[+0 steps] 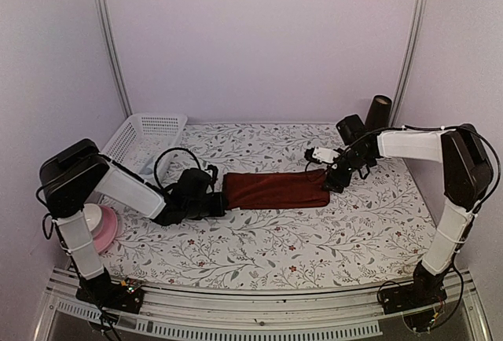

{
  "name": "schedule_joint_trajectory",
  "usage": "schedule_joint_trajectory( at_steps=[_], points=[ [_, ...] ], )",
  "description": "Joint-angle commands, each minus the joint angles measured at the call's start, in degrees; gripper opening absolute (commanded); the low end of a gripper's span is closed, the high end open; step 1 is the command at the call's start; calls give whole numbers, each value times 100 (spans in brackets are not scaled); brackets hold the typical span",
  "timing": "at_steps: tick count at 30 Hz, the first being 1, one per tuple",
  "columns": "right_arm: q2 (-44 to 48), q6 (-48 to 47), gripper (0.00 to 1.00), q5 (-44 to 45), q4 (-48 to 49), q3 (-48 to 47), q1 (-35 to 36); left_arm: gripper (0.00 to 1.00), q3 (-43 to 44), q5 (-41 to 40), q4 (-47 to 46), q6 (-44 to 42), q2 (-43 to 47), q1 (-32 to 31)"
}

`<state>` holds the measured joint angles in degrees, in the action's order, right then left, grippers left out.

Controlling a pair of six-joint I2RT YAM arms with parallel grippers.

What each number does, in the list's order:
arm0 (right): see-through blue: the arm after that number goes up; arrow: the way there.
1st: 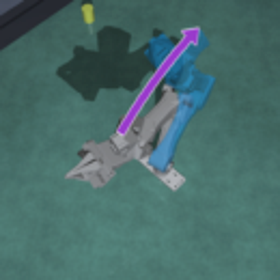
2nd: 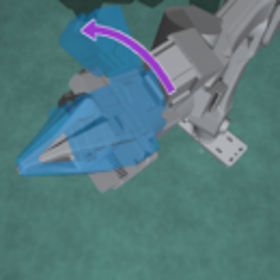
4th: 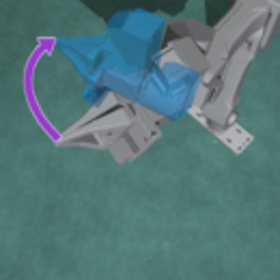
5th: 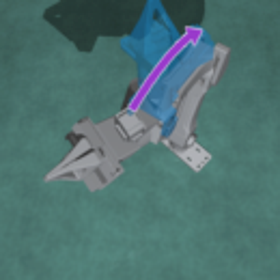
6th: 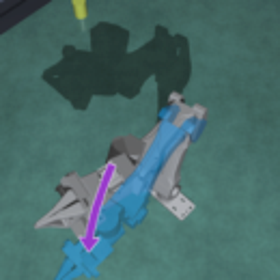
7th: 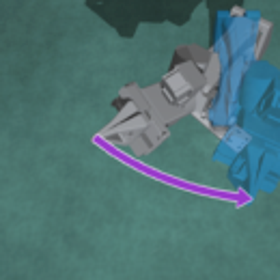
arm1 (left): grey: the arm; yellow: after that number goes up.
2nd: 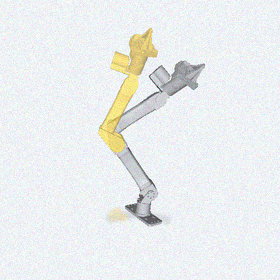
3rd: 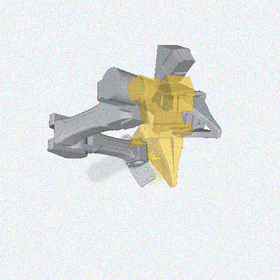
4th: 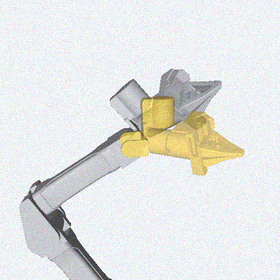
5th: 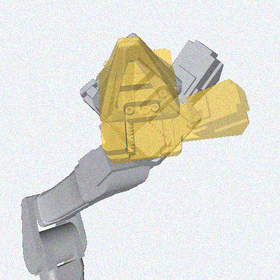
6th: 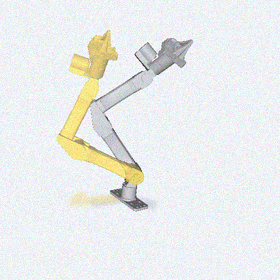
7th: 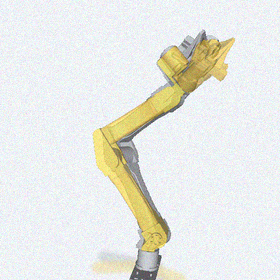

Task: Roll the towels
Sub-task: Adjust the towel at the center of the board, then smooth out the towel at the center of the board.

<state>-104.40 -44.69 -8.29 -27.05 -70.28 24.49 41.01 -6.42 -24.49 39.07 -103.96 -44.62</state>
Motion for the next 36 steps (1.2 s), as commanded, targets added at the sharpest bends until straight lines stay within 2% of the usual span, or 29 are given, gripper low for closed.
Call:
schedule_joint_trajectory(
  at_steps=[1,9,18,24,33,36],
  points=[
    [216,-345,82,-181,-42,247,29,0,188,82,-116,-74,-210,-79],
    [18,-579,81,329,154,489,334,0,384,108,-56,-135,-308,-73],
    [30,-704,81,250,138,578,460,0,434,64,21,-186,-282,-70],
    [-29,-671,79,540,309,611,504,0,416,-16,95,-233,-197,-62],
    [-18,-744,62,444,166,620,518,0,404,-34,88,-231,-179,-20],
    [1,-816,52,414,130,648,515,0,390,-27,88,-239,-152,24]
  ],
)
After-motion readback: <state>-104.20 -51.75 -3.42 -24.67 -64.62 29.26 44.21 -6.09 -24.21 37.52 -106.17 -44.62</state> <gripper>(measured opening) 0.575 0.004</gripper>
